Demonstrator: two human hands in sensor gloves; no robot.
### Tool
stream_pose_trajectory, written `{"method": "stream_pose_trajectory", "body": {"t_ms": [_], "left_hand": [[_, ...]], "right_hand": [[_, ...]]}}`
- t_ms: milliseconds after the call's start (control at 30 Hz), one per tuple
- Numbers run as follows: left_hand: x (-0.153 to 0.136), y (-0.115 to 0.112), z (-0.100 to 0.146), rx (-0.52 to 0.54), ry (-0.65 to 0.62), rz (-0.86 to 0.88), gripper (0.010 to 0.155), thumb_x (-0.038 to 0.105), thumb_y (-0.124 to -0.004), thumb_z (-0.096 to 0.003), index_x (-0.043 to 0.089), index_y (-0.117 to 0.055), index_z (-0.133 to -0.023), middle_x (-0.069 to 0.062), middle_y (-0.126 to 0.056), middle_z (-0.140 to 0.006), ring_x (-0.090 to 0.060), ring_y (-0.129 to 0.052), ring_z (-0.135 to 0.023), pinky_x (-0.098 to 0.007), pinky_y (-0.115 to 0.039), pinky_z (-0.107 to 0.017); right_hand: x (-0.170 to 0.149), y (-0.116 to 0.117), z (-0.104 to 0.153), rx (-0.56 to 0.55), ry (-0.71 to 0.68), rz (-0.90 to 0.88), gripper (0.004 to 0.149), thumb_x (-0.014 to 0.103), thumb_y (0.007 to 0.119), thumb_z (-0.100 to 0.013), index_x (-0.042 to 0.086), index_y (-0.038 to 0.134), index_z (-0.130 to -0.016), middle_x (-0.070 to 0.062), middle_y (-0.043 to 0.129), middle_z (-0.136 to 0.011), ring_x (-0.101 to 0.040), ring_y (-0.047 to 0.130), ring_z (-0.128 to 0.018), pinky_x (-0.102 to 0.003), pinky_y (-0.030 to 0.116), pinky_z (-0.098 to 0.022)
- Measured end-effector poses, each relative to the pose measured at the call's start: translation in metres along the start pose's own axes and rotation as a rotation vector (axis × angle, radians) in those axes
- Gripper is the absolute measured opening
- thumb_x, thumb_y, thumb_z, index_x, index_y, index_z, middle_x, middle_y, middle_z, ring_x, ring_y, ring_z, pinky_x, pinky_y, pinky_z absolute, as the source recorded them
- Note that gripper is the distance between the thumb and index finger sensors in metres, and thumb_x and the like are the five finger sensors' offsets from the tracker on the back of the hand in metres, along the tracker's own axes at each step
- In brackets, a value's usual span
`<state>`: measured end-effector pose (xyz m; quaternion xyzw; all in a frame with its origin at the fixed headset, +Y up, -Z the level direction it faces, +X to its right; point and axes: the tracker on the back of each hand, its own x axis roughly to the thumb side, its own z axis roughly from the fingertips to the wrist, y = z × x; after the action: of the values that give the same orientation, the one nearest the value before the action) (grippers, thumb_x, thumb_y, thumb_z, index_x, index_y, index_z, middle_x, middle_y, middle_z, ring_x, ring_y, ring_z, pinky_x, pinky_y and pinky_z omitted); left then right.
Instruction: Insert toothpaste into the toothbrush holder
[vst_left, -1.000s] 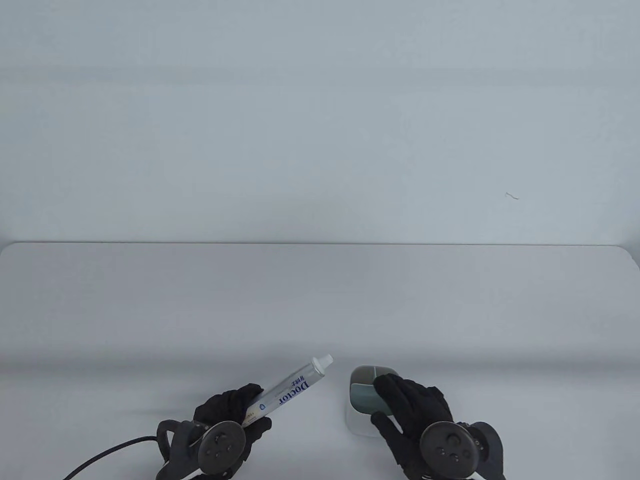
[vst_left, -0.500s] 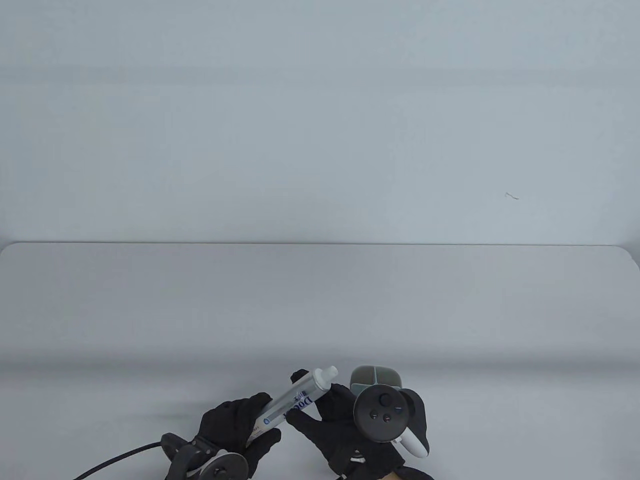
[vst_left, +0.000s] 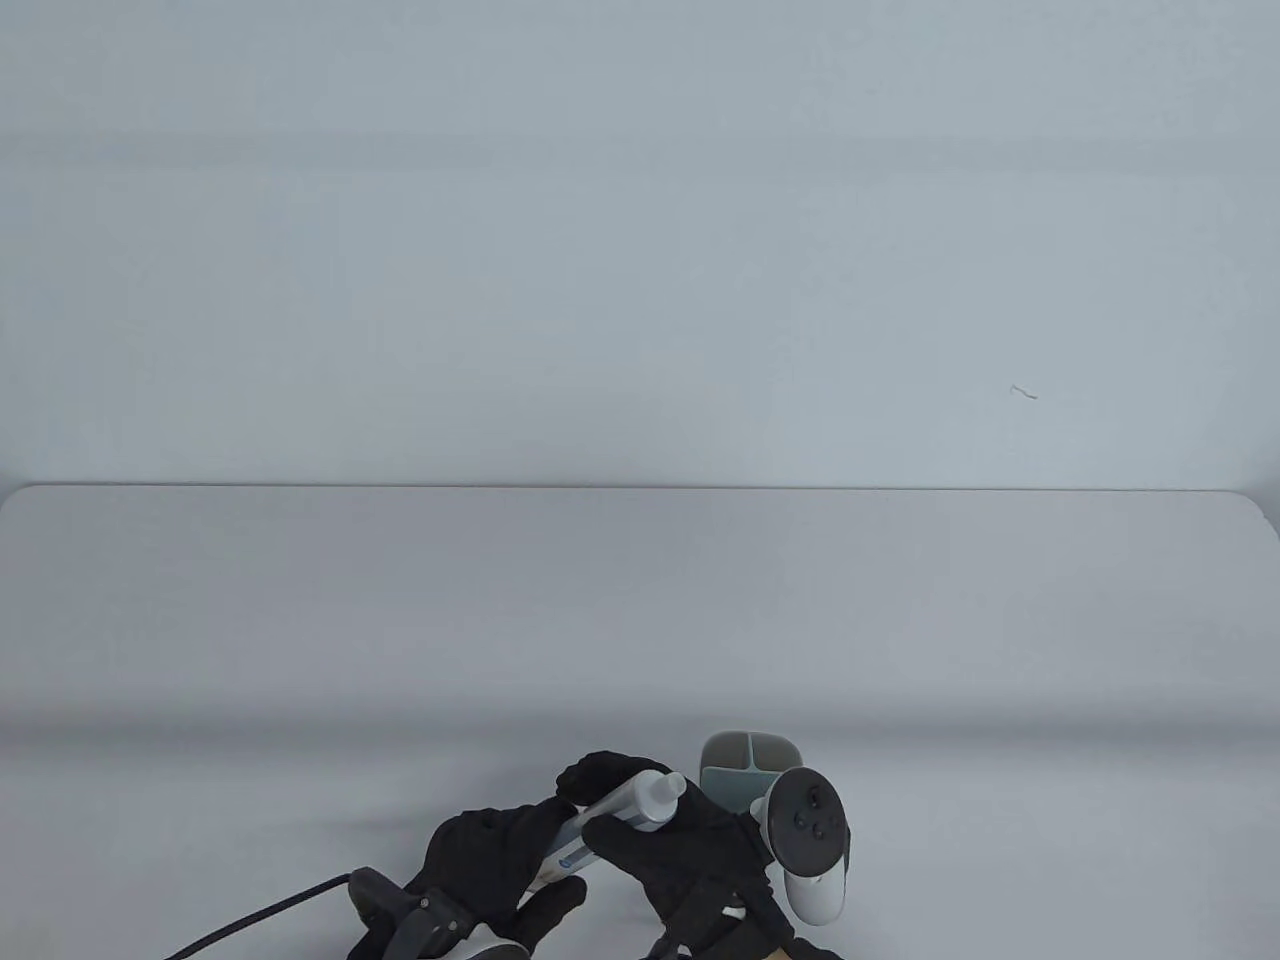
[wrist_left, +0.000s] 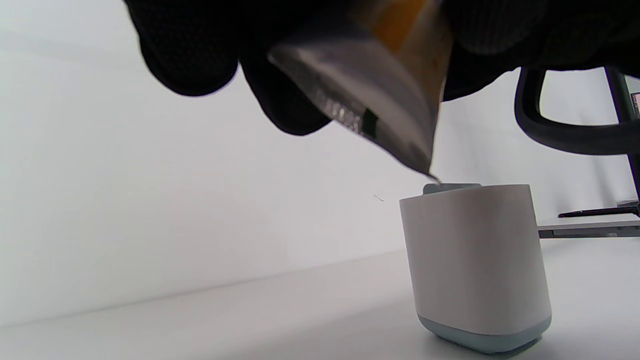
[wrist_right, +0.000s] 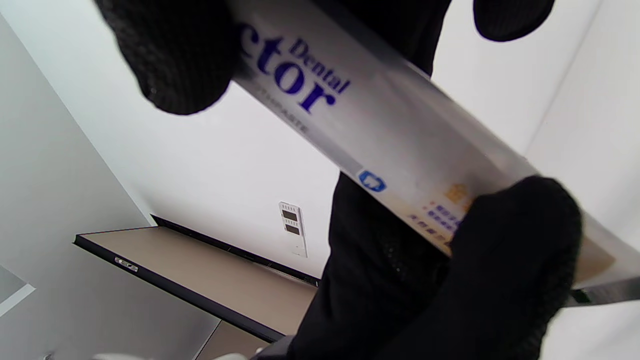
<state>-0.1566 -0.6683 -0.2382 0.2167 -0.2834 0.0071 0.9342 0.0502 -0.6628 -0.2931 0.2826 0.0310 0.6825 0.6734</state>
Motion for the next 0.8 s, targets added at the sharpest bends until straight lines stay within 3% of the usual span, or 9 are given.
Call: {"method": "stream_pose_trajectory", "body": {"t_ms": [233,400,567,800], "left_hand": [[0.001,0.003,0.0,0.021,-0.026,-0.038,0.06,0.05,-0.064,-0.0575,0.022,-0.042,-0.105,0.0,-0.08,-0.096,-0.014,-0.094,-0.069,-0.046,-0.081,-0.059],[-0.007,-0.003,0.001,0.003,-0.025,-0.048,0.057,0.053,-0.062,-0.0557,0.025,-0.048,-0.103,0.009,-0.085,-0.089,-0.014,-0.095,-0.069,-0.048,-0.08,-0.059],[-0.02,-0.01,0.001,-0.059,0.021,-0.085,0.071,0.057,-0.059,-0.0546,0.017,-0.041,-0.11,-0.009,-0.071,-0.112,-0.042,-0.081,-0.097,-0.062,-0.07,-0.065],[-0.031,-0.021,0.0,-0.15,0.09,-0.171,0.08,0.061,-0.054,-0.0556,0.012,-0.029,-0.114,-0.022,-0.049,-0.122,-0.058,-0.059,-0.105,-0.072,-0.058,-0.066]], "right_hand": [[0.009,-0.003,0.0,0.004,-0.053,-0.068,0.085,0.045,0.091,-0.03,0.023,0.055,-0.104,-0.005,0.067,-0.106,-0.035,0.072,-0.1,-0.064,0.05,-0.07],[0.021,-0.02,0.005,-0.037,-0.112,-0.061,0.085,0.046,0.089,-0.031,0.02,0.055,-0.104,-0.005,0.067,-0.105,-0.035,0.069,-0.1,-0.064,0.049,-0.071],[0.036,-0.047,0.012,-0.073,-0.158,-0.013,0.085,0.046,0.089,-0.031,0.021,0.054,-0.105,-0.006,0.067,-0.105,-0.035,0.069,-0.101,-0.065,0.048,-0.071],[0.053,-0.075,0.024,-0.162,-0.201,0.019,0.085,0.046,0.089,-0.031,0.02,0.054,-0.105,-0.006,0.067,-0.105,-0.035,0.069,-0.101,-0.065,0.047,-0.071]]}}
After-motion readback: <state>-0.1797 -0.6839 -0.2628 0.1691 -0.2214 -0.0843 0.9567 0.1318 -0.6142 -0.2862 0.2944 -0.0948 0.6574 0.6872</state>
